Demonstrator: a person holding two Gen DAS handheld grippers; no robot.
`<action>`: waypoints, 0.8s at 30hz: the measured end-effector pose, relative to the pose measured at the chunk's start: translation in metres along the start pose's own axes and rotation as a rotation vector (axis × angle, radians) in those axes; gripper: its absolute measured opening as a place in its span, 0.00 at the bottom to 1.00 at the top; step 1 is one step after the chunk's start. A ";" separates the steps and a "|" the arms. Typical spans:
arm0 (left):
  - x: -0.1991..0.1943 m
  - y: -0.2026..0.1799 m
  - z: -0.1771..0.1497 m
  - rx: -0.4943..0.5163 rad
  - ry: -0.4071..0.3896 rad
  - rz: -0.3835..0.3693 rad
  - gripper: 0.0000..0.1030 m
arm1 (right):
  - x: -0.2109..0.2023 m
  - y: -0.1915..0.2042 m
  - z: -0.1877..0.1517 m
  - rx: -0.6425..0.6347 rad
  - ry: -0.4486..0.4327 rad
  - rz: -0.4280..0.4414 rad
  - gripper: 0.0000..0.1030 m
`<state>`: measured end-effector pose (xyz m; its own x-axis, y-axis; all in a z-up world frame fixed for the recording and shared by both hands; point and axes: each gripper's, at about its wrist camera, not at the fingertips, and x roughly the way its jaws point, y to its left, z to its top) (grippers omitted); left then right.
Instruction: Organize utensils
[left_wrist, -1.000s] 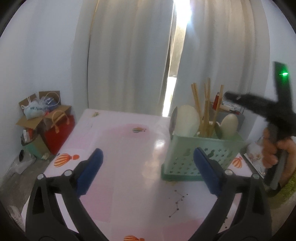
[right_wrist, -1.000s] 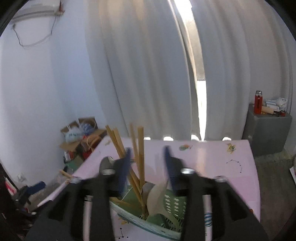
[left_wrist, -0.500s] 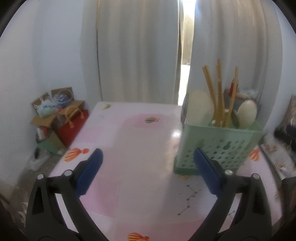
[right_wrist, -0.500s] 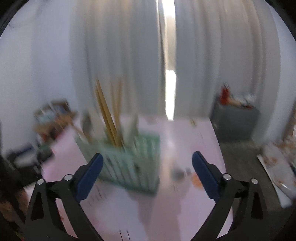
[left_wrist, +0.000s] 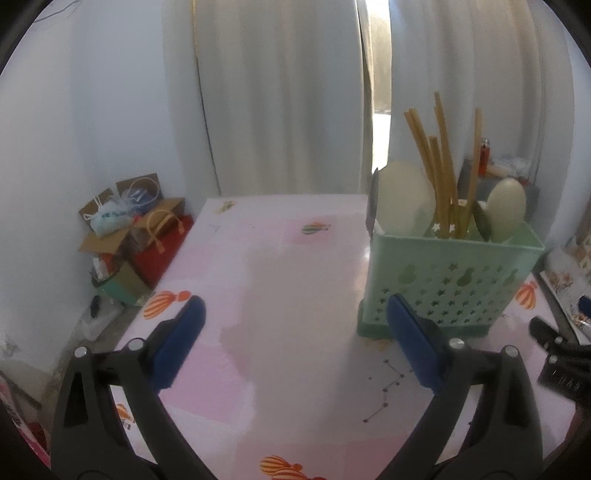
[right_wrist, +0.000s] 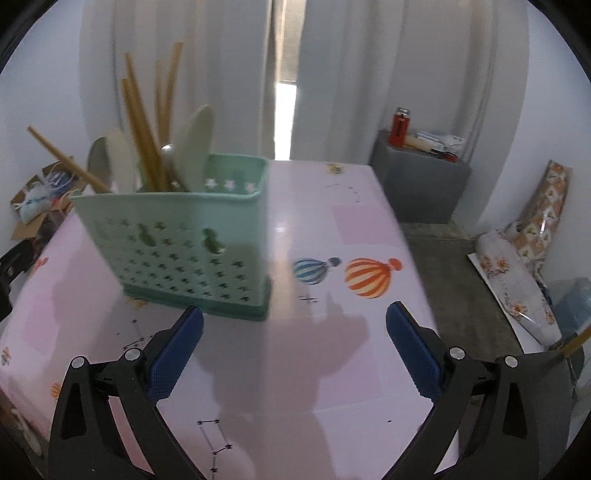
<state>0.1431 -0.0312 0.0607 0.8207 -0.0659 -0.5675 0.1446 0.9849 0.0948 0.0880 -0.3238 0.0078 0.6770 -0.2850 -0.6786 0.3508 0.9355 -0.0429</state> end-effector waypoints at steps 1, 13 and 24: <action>0.001 0.000 -0.001 -0.002 0.008 0.005 0.92 | 0.002 -0.002 0.002 0.003 0.000 -0.006 0.94; 0.012 0.004 -0.003 -0.020 0.073 0.044 0.92 | 0.008 -0.003 0.003 -0.022 -0.011 -0.054 0.94; 0.016 0.005 -0.006 -0.016 0.101 0.037 0.92 | 0.006 0.002 0.001 -0.043 -0.024 -0.065 0.94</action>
<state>0.1540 -0.0263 0.0471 0.7657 -0.0136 -0.6431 0.1058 0.9888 0.1050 0.0932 -0.3235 0.0043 0.6689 -0.3497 -0.6560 0.3668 0.9228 -0.1179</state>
